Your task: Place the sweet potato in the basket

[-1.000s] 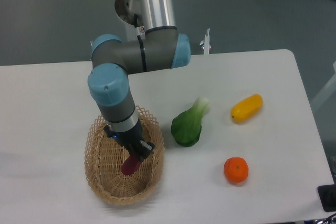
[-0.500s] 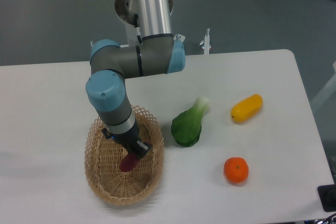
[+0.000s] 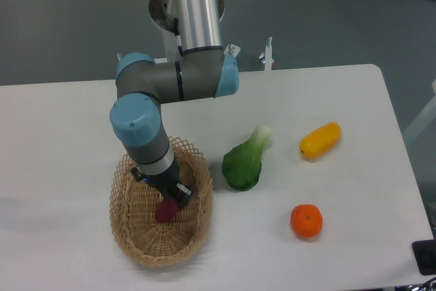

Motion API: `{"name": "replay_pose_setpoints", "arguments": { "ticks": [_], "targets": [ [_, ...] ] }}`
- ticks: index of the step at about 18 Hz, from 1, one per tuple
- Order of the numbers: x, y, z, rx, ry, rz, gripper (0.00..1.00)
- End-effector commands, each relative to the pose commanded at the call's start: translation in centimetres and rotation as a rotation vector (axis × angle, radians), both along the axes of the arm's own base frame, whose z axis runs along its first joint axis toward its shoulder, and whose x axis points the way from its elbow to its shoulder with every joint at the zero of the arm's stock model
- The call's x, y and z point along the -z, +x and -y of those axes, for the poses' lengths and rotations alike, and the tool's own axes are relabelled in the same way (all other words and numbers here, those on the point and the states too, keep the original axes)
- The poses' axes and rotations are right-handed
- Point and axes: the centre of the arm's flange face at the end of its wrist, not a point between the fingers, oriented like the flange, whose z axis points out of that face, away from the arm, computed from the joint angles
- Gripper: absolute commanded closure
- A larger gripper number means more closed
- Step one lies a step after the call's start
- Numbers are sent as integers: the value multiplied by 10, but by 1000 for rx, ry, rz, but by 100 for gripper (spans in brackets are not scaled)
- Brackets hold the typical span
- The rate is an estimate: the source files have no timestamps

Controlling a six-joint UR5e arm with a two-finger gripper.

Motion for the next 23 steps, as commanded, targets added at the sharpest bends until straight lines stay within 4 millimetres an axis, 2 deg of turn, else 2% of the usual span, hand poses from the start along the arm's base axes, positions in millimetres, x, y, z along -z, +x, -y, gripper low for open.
{"name": "replay_pose_setpoints", "arguments": {
  "ticks": [3, 5, 7, 9, 12, 13, 14, 16, 17, 19, 23],
  "targets": [
    [-29, -13, 0, -46, 48, -28, 0],
    [-49, -44, 13, -105, 80, -47, 0],
    [-67, -61, 21, -163, 114, -60, 0],
    [-91, -88, 42, -205, 143, -81, 0],
    [-103, -128, 67, -193, 129, -113, 0],
    [-113, -139, 77, -160, 118, -132, 0],
    [-124, -152, 94, -141, 105, -148, 0],
    [-133, -172, 124, -124, 56, -128, 0],
    [-134, -177, 134, -88, 21, -115, 0],
    [-153, -192, 167, 6, -26, -121, 0],
    [-161, -215, 205, 83, -47, -80, 0]
  ]
}}
